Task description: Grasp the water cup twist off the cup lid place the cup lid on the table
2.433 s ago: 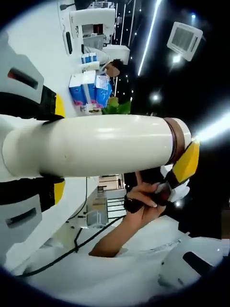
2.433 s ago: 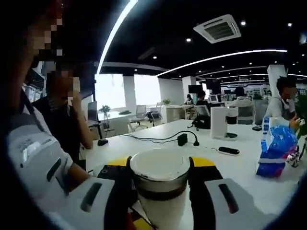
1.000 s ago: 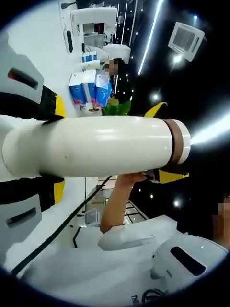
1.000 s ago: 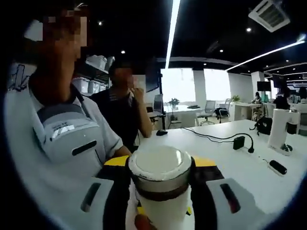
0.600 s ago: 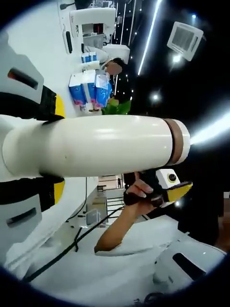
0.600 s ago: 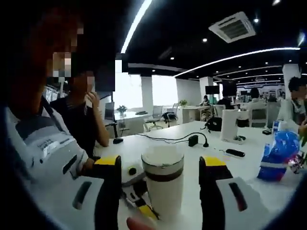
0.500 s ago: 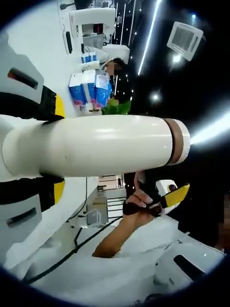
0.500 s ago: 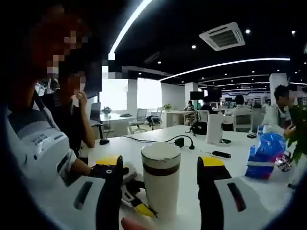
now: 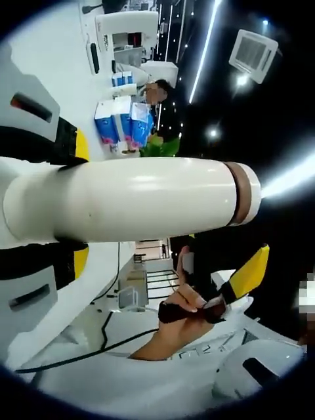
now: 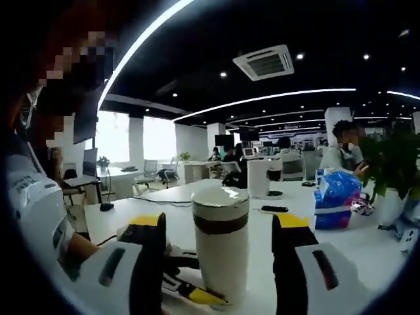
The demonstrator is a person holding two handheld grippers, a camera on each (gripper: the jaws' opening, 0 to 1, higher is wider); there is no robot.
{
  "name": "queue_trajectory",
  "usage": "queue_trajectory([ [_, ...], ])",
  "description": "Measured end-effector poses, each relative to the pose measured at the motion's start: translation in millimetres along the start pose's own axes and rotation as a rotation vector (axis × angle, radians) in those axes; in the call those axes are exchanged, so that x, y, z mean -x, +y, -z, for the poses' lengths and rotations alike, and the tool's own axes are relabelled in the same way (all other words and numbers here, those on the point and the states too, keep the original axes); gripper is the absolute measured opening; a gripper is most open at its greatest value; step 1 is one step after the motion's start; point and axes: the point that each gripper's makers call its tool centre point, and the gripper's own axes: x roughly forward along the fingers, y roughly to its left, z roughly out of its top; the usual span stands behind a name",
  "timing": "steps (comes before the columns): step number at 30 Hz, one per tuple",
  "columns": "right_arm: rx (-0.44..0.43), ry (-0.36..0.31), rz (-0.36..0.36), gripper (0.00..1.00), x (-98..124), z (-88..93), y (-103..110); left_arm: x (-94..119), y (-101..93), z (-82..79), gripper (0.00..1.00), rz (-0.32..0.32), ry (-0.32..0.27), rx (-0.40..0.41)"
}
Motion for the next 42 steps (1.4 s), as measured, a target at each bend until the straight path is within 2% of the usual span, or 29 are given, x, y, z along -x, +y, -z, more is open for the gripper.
queue_trajectory([
  [5, -0.016, -0.012, -0.004, 0.63, -18, -10.7, 1, 0, -0.3, -0.5, 0.48, -0.001, 0.001, -0.002],
  [9, -0.025, 0.028, 0.033, 0.61, -29, -6.2, -12, 0, -0.4, -0.6, 0.48, -0.001, 0.001, -0.003],
  [12, -0.048, 0.035, 0.014, 0.57, -30, -5.3, -10, 0, -0.4, -0.7, 0.48, -0.001, 0.001, -0.001],
  [17, -0.030, 0.046, -0.012, 0.48, -31, -5.5, -8, 0, -1.4, -0.7, 0.48, 0.001, 0.000, -0.001],
  [22, -0.007, 0.058, -0.045, 0.47, -30, -4.9, -6, 0, -1.2, -0.6, 0.48, 0.000, 0.000, 0.001],
  [26, 0.010, 0.073, -0.105, 0.47, -30, -4.5, -5, -1, -1.0, -0.4, 0.48, -0.001, 0.001, 0.002],
  [28, 0.051, 0.076, -0.150, 0.47, -31, -4.3, -2, -1, -0.5, -0.3, 0.48, -0.002, 0.001, 0.006],
  [33, 0.013, 0.104, -0.277, 0.47, -30, -3.7, 0, -1, -1.6, -0.1, 0.48, -0.001, 0.001, 0.006],
  [37, 0.043, 0.099, -0.361, 0.47, -30, -3.6, 2, -1, -1.4, 0.2, 0.48, -0.002, 0.001, 0.008],
  [42, -0.003, 0.077, -0.519, 0.47, -27, -4.0, 6, -1, -2.4, 0.5, 0.48, 0.001, -0.001, 0.005],
])
